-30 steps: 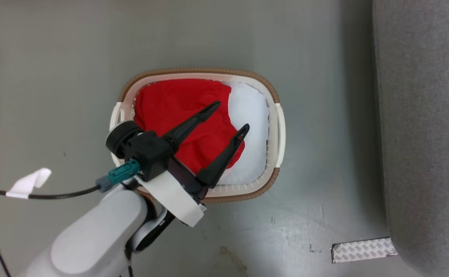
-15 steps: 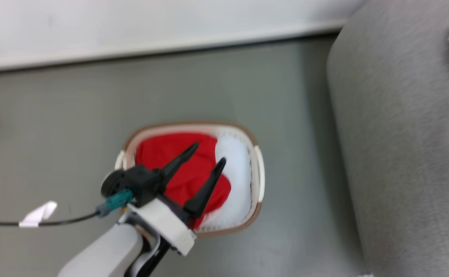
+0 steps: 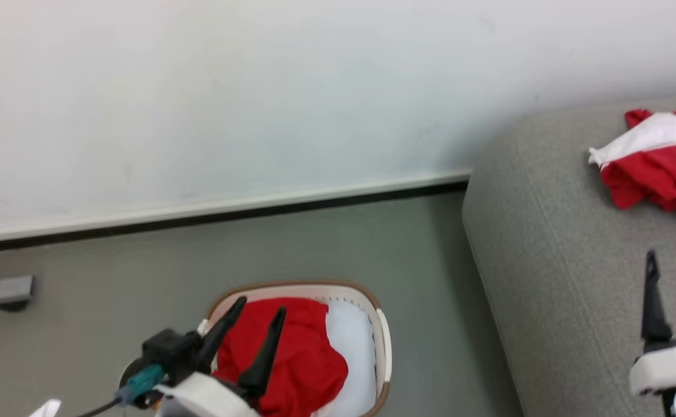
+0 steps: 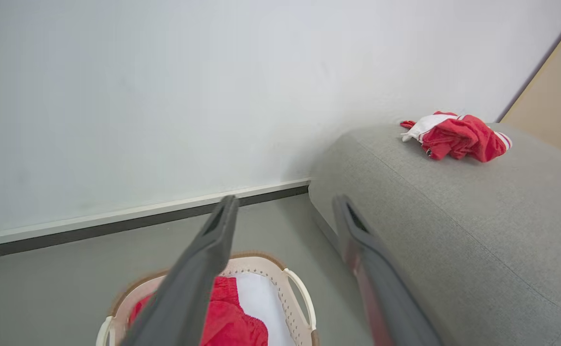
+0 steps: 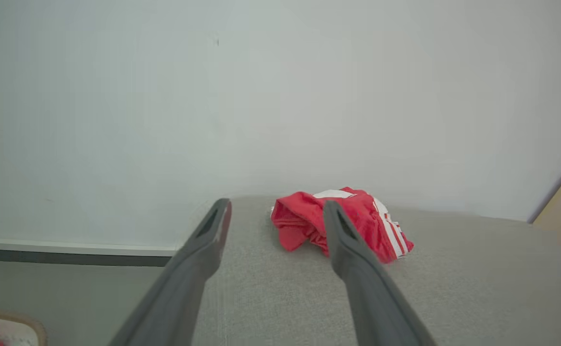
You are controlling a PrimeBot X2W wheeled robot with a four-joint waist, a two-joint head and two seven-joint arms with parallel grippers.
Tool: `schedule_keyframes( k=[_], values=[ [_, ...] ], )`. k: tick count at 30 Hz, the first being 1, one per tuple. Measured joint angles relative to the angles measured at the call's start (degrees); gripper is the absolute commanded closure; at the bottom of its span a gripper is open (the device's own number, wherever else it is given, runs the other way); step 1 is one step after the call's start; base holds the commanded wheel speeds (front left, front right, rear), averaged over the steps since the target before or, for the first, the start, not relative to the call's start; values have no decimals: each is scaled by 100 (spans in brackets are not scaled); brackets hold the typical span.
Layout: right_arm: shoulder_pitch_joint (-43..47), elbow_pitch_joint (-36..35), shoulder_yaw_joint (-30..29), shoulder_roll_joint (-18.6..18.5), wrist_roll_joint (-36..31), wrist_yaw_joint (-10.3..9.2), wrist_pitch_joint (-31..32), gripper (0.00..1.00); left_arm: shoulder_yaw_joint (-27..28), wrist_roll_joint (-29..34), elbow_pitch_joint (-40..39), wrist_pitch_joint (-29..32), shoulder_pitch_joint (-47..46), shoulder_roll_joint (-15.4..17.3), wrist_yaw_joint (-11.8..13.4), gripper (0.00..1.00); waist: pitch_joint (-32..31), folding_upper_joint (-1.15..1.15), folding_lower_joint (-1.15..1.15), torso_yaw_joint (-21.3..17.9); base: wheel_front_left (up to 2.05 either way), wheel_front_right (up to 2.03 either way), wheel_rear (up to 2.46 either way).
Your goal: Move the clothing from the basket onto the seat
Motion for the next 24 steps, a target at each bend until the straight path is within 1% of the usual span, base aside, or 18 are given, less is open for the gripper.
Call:
schedule_keyframes(
  k=[2,4,6,10,15,19,24],
  values=[
    [295,-151,252,4,185,0,1,0,310,203,26,0,267,-88,7,0,-169,0,0,37,0,0,0],
    [589,-283,558,14,307,0,1,0,697,377,24,0,576,-242,37,0,-323,0,1,75,0,0,0],
    [846,-380,767,32,541,0,0,0,994,631,37,0,871,-370,-1,0,-457,0,0,113,0,0,0],
    [1217,-577,1021,22,892,0,0,0,1512,1036,137,0,1330,-654,-193,0,-649,0,1,181,0,0,0],
    [1471,-683,1201,24,1163,0,0,0,2112,1441,277,0,1646,-970,-446,0,-787,0,1,210,0,0,0],
    [1671,-591,1407,33,1202,0,0,0,2577,1736,319,0,1840,-1194,-599,0,-885,0,2,223,0,0,0],
    [1719,-486,1489,30,1243,0,0,0,3083,2013,343,0,1954,-1411,-777,0,-938,0,2,249,0,0,0]
  ],
)
